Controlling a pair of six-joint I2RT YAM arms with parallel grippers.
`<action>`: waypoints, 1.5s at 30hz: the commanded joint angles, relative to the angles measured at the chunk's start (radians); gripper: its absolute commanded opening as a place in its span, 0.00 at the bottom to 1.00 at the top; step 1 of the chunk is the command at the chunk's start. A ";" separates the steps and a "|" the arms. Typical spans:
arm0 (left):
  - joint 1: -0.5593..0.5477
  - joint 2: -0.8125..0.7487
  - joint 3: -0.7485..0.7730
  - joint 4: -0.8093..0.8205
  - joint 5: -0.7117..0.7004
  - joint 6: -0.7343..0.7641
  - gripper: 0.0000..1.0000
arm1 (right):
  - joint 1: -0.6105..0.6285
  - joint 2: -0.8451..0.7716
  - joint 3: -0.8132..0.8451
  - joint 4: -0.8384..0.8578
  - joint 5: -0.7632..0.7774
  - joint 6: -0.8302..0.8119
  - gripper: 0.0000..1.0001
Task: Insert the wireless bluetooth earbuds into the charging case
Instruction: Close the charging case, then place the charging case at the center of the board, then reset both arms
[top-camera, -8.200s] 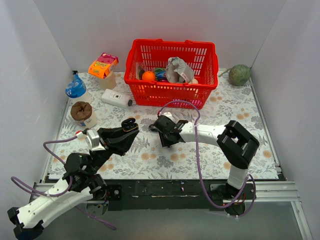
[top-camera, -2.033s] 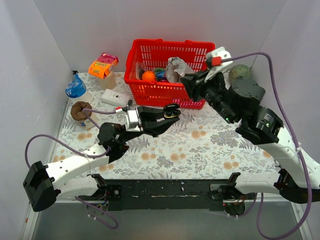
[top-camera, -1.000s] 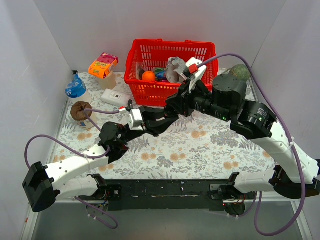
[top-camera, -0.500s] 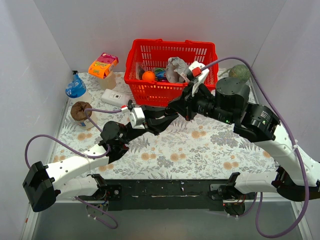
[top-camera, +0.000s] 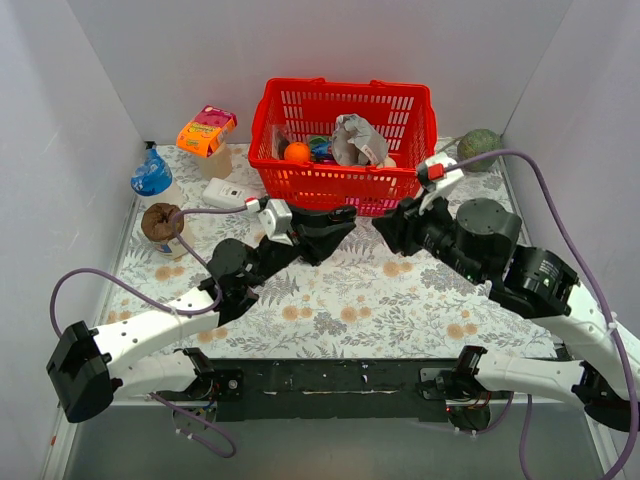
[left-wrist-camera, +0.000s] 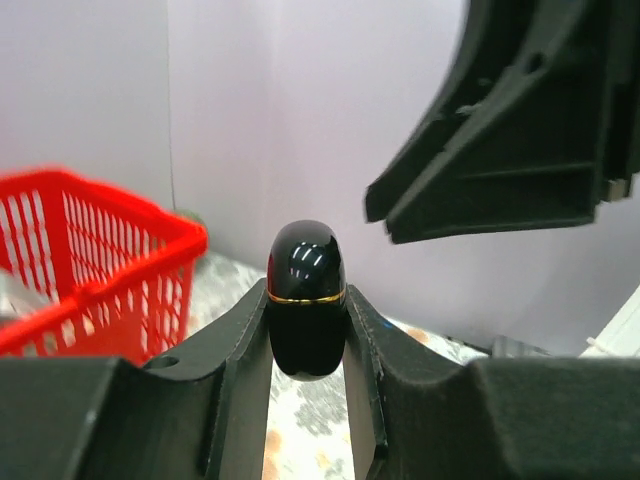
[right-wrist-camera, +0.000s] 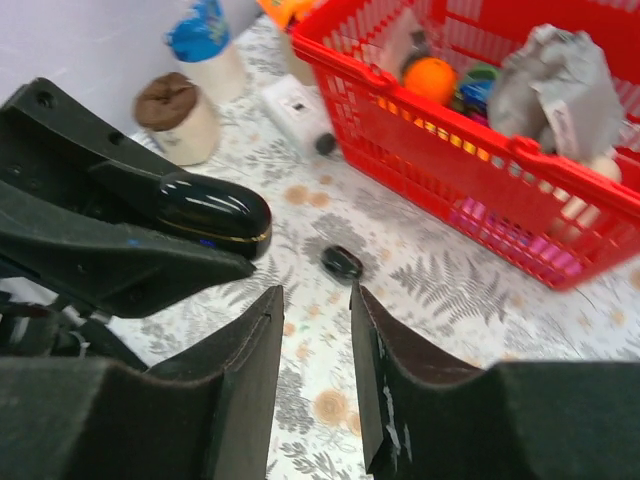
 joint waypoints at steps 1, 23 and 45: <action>0.004 0.066 -0.025 -0.184 -0.107 -0.258 0.00 | 0.001 -0.099 -0.145 0.112 0.213 0.058 0.41; 0.171 0.802 0.202 -0.378 0.064 -0.642 0.00 | 0.001 -0.268 -0.515 0.132 0.145 0.176 0.46; 0.223 0.520 0.092 -0.698 -0.080 -0.569 0.69 | 0.002 -0.275 -0.532 0.109 0.133 0.202 0.51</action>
